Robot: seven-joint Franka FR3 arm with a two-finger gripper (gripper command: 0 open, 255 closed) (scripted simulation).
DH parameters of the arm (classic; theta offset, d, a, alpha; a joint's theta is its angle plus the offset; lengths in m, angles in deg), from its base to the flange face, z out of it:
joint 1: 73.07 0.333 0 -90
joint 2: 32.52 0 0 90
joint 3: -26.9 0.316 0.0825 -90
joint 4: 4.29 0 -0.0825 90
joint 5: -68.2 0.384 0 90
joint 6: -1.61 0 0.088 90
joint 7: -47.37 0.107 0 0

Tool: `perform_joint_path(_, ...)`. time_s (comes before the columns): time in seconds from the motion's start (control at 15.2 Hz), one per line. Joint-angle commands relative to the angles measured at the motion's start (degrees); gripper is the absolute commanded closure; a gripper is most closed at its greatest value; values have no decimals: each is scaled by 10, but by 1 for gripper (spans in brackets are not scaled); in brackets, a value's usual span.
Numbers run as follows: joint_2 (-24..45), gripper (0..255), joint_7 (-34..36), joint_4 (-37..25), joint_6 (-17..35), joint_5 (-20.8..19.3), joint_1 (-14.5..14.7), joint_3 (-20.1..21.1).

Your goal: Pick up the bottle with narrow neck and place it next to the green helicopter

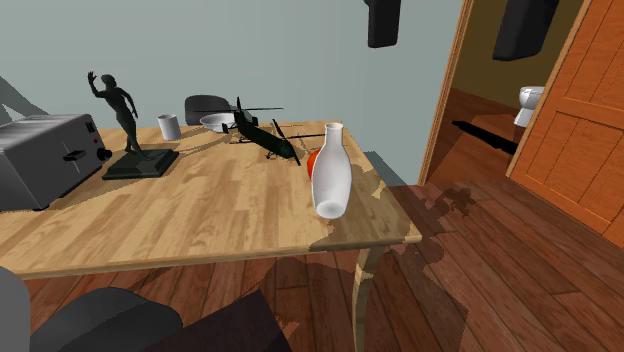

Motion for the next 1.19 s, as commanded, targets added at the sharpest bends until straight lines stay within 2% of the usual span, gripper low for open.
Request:
perform_joint_path(0.0, 0, 0, 0, 0, 0, 0, 0, 0)
perform_joint_path(0.59, 97, 0, 104, 3, 94, 51, 22, 96)
perform_joint_path(1.12, 224, 0, 197, -42, 171, 64, 32, 179)
